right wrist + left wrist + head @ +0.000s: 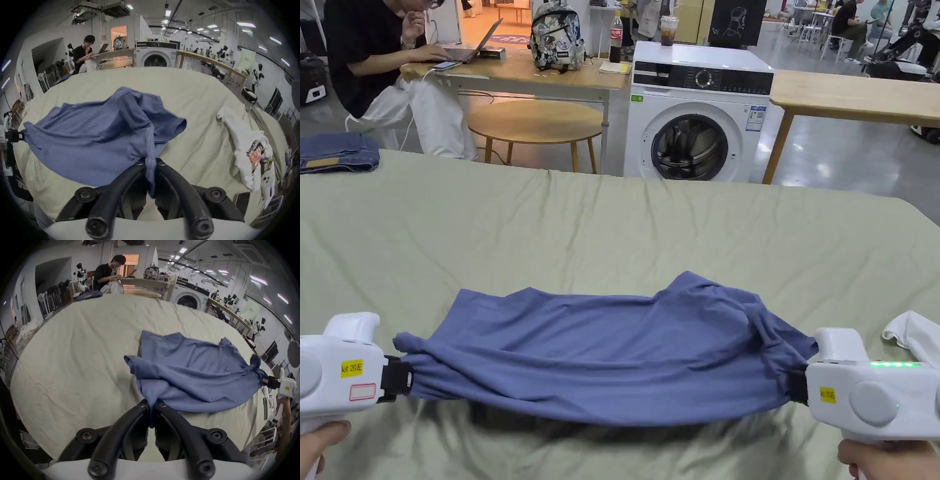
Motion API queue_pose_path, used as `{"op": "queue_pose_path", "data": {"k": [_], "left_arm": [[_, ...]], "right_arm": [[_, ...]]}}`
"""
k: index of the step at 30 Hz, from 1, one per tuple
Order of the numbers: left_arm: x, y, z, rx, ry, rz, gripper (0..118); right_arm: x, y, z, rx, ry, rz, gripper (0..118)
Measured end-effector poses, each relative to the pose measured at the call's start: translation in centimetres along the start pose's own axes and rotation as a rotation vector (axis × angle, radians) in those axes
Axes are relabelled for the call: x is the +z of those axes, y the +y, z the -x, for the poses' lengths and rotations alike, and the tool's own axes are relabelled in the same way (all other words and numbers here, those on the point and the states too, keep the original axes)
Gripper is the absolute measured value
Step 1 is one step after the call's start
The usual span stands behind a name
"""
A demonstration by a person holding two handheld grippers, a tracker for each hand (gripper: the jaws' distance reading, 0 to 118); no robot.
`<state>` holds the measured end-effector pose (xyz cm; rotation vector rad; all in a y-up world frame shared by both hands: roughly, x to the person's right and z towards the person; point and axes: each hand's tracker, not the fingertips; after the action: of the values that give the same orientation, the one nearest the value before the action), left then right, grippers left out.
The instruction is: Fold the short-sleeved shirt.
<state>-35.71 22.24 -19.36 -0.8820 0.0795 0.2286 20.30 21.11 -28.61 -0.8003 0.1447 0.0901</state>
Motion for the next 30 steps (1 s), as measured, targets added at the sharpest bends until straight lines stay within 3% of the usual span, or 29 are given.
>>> {"op": "queue_pose_path", "data": {"k": [11, 20, 24, 29, 30], "left_arm": [[2.6, -6.6, 2.9, 0.032, 0.023, 0.05, 1], [-1.4, -12.3, 3.8, 0.048, 0.052, 0.193, 0], [-1.3, -11.9, 3.4, 0.031, 0.065, 0.194, 0], [0.0, -10.7, 3.4, 0.067, 0.043, 0.189, 0], [0.4, -10.4, 3.0, 0.06, 0.046, 0.177, 2]], "right_arm": [[4.7, -5.1, 0.0, -0.001, 0.019, 0.067, 5], [1.2, -12.4, 0.7, -0.001, -0.038, 0.274, 5], [0.9, -12.5, 1.1, 0.004, -0.054, 0.255, 6], [2.3, -10.8, 1.2, 0.004, -0.059, 0.234, 15], [2.9, -10.1, 1.3, 0.002, -0.08, 0.203, 27]]}}
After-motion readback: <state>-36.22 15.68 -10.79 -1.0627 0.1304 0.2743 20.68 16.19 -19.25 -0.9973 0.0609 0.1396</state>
